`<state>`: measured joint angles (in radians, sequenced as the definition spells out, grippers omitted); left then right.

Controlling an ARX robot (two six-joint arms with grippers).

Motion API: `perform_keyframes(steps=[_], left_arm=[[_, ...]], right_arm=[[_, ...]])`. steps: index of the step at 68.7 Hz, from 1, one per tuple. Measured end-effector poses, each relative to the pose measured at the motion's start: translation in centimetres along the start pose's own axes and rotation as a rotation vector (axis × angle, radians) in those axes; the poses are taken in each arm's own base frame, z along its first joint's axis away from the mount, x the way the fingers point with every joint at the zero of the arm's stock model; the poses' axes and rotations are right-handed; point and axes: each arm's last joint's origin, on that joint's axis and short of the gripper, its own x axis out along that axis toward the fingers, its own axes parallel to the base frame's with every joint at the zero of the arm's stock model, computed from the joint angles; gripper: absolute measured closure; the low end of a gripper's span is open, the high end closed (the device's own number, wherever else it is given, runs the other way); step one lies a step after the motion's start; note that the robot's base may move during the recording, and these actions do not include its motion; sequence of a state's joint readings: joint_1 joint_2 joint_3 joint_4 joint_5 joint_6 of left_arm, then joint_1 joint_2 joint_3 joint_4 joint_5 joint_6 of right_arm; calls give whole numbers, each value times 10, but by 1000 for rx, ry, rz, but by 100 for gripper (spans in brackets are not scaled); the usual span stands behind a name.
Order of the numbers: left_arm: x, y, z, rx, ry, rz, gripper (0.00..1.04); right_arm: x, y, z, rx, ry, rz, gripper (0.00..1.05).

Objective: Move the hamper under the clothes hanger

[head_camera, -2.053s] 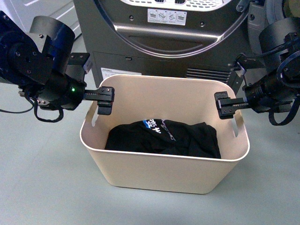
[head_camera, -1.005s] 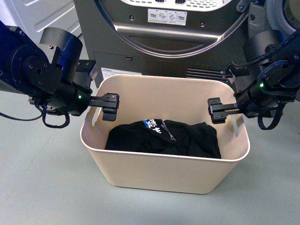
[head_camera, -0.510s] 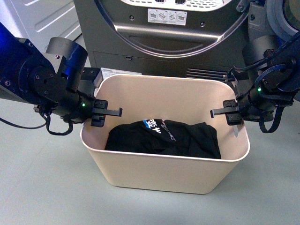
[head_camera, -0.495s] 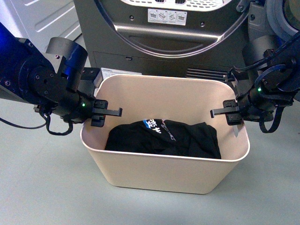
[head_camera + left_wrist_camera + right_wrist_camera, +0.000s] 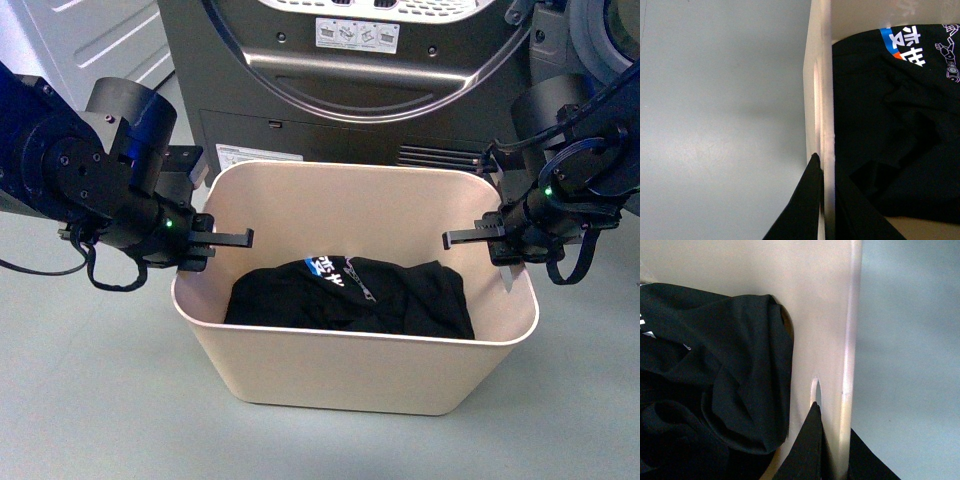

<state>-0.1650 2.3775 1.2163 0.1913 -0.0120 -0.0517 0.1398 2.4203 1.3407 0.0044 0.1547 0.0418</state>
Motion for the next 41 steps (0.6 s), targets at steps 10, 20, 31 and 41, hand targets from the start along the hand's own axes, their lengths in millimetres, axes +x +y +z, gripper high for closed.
perform_keyframes(steps=[10,20,31,41], left_arm=[[-12,1,7,-3,-9,4,101],[-32,0,22,-3,-57,3,101],[-49,0,34,-4,-107,18,101],[-49,1,33,-4,-102,19,101]], right_arm=[[-14,0,4,-5,-12,13,102],[-34,-3,15,-5,-56,26,102],[-52,-5,23,1,-110,47,102],[-55,-4,20,-5,-115,50,102]])
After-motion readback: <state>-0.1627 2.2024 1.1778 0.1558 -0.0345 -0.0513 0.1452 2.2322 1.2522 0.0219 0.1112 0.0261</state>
